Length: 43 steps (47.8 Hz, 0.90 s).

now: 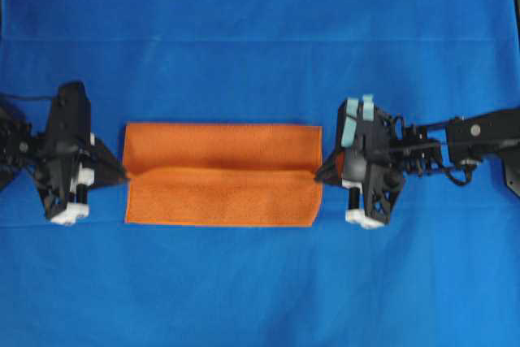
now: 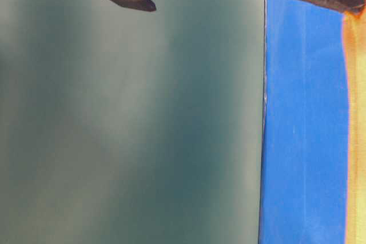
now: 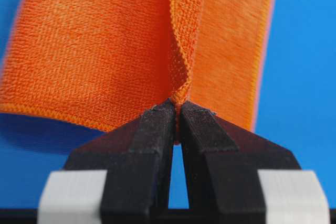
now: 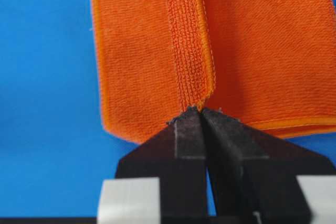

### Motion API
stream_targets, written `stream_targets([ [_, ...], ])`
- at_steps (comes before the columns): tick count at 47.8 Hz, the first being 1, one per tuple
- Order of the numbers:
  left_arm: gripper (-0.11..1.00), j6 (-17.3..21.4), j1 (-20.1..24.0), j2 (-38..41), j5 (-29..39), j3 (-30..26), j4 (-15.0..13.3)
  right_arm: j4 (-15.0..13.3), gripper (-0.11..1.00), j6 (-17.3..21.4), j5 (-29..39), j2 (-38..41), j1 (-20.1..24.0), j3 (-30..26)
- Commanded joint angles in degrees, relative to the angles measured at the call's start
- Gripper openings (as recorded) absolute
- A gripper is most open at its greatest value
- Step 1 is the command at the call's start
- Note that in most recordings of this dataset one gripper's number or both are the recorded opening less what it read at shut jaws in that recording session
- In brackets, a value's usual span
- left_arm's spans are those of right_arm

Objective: Fold the orange towel.
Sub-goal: 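Pull both held far corners toward the near edge, folding the towel in half, then open both grippers and lift them off the folded edge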

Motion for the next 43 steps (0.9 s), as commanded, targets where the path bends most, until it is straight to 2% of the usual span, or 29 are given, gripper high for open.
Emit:
stream_targets([
  [1,0.01,-0.1,-0.7,1.1,-0.2,-1.2,-0.1,0.2,0.02,0.5,0.0,-0.1,0.8,-0.8],
  [10,0.01,-0.1,-1.6,3.9,-0.2,-3.0,-0.1,0.2,0.02,2.2,-0.1,1.3,1.3,-1.1],
  [21,0.02,-0.2,-3.0,4.9,-0.3,-4.0,-0.1,0.2,0.02,2.3,-0.5,2.7,3.3,-1.8],
  [25,0.1,-0.2,-3.5,4.9,-0.3,-4.0,-0.1,0.2,0.03,2.3,-0.6,3.9,4.3,-2.8],
  [28,0.24,-0.2,-3.8,4.9,-0.1,-3.8,-0.1,0.2,0.03,2.3,-0.6,4.7,4.7,-3.8],
  [31,0.4,-0.2,-3.9,4.8,-0.1,-3.7,-0.1,0.2,0.15,2.3,-0.5,5.4,4.8,-4.7],
  [37,0.68,-0.1,-3.9,4.6,0.4,-3.6,-0.1,0.0,0.53,2.2,-0.4,6.0,4.8,-5.6],
  [40,0.73,-0.1,-3.8,4.3,0.7,-3.6,-0.1,0.0,0.64,2.2,-0.4,5.9,4.8,-5.5],
  [43,0.71,0.0,-3.6,4.1,0.7,-3.7,0.0,0.0,0.63,2.2,-0.4,5.6,4.7,-5.4],
])
